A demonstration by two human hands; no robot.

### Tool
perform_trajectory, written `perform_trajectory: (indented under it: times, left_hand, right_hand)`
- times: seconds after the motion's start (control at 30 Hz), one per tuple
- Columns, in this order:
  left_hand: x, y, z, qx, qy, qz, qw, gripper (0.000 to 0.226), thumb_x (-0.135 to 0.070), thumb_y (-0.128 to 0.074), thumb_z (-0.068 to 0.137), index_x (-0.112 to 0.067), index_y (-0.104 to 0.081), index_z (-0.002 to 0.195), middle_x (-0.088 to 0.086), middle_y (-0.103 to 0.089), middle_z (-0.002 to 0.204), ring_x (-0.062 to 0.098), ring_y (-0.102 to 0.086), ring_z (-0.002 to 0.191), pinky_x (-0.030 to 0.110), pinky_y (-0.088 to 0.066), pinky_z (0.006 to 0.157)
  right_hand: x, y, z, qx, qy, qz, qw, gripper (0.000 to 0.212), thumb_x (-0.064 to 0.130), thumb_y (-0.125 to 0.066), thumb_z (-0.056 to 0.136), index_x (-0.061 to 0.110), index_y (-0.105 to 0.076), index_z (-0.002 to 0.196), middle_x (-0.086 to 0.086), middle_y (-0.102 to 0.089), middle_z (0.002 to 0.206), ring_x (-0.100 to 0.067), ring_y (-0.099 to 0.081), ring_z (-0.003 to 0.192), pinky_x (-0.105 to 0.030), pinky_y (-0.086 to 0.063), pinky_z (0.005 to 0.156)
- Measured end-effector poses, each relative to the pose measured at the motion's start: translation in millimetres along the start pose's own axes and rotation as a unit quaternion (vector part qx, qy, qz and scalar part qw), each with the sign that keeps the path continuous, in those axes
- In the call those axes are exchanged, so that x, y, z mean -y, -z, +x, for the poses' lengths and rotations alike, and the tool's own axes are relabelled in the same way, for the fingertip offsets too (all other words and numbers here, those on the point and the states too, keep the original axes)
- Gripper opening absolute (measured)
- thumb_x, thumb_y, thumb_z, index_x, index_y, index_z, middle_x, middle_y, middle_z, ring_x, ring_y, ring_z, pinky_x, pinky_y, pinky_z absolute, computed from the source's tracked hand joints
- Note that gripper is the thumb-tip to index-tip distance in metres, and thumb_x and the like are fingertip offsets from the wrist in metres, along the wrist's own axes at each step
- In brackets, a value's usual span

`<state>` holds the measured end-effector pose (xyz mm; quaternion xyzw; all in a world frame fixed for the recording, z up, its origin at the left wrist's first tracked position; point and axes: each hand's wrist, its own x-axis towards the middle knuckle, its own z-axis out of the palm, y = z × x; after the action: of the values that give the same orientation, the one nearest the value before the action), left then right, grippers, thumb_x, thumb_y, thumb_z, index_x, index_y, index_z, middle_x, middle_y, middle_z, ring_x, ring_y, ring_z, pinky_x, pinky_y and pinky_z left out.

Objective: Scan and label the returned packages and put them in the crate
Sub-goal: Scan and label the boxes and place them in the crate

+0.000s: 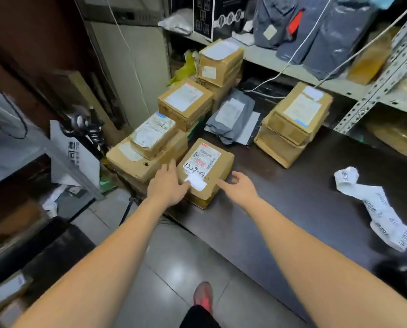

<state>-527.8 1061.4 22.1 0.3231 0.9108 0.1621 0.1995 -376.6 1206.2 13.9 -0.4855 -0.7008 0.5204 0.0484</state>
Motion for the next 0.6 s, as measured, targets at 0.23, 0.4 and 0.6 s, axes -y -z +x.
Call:
perform_trajectory:
  times: [0.23, 0.4, 0.6]
  left_hand:
    - [-9, -14, 36, 0.036, -0.029, -0.115, 0.992, 0.048, -0.031, -0.073, 0.078, -0.018, -0.053, 0.12, 0.003, -0.05, 0.111, 0.024, -0.051, 0.112, 0.034, -0.039, 0.083]
    - [-49, -31, 27, 0.032, -0.053, -0.169, 0.984, 0.057, -0.035, -0.075, 0.077, -0.022, -0.052, 0.128, -0.002, -0.051, 0.117, 0.016, -0.053, 0.107, 0.031, -0.043, 0.086]
    - [-120, -71, -6, 0.046, -0.118, -0.206, 0.97, 0.052, -0.039, -0.075, 0.082, -0.025, -0.048, 0.124, 0.001, -0.058, 0.109, 0.016, -0.058, 0.094, 0.033, -0.049, 0.077]
  right_hand:
    - [-8, -24, 41, 0.006, -0.042, 0.163, 0.986, 0.04, 0.025, -0.077, 0.082, 0.036, -0.061, 0.118, 0.011, -0.074, 0.111, -0.015, -0.071, 0.102, -0.042, -0.06, 0.087]
    - [-25, 32, 30, -0.003, -0.038, 0.201, 0.979, 0.05, 0.021, -0.08, 0.08, 0.04, -0.056, 0.119, 0.014, -0.074, 0.108, -0.009, -0.072, 0.096, -0.031, -0.061, 0.077]
    - [-68, 125, -20, -0.045, -0.01, 0.2, 0.979, 0.065, 0.017, -0.081, 0.079, 0.037, -0.056, 0.135, 0.013, -0.072, 0.111, -0.013, -0.071, 0.1, -0.025, -0.057, 0.066]
